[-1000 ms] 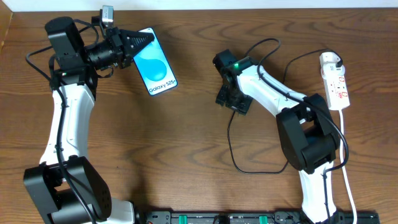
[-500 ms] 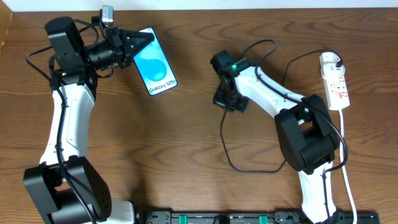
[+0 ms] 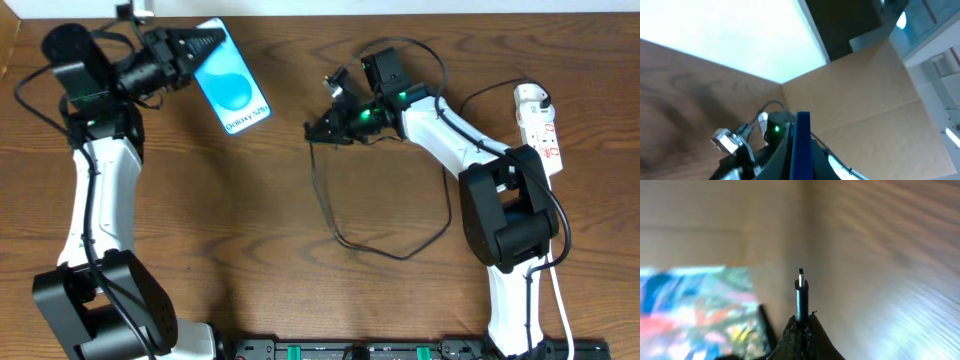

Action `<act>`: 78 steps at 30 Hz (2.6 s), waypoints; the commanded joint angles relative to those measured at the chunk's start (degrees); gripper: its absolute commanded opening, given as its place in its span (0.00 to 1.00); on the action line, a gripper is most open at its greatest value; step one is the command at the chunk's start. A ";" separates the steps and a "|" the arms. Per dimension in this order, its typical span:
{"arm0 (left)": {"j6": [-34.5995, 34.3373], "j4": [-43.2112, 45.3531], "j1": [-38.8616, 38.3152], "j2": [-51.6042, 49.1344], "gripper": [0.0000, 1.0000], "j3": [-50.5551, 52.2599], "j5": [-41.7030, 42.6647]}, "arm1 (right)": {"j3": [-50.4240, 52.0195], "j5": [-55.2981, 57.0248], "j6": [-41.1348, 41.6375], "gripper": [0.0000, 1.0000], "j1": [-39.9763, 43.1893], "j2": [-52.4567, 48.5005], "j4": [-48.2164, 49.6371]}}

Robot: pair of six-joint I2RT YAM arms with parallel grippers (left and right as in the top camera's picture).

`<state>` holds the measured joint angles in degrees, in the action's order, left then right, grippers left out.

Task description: Plug charger to phone and switch on socket

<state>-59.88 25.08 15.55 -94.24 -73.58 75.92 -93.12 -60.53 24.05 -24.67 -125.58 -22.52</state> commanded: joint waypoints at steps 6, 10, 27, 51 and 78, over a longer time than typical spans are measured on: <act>-8.17 2.86 1.68 -0.11 0.07 -0.35 -1.25 | 0.13 -24.81 -5.88 0.01 -1.90 1.51 14.69; -8.13 0.81 1.68 -0.11 0.07 -0.35 -2.91 | 0.13 -27.39 -5.90 0.01 -2.60 1.51 18.60; 6.21 0.07 1.68 -0.13 0.07 -0.35 -7.04 | 0.13 -28.98 0.79 0.01 -5.01 1.51 25.59; 5.18 -8.74 1.42 -0.24 0.07 -0.35 -15.13 | 0.13 -28.96 28.55 0.01 -5.42 1.51 51.21; 2.12 -3.52 1.40 -0.24 0.07 -0.35 -13.31 | 0.13 -28.87 43.25 0.01 -5.60 1.51 61.16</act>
<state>-57.01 20.86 17.04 -94.50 -73.54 61.36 -93.01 -88.77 66.85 -29.80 -125.58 38.28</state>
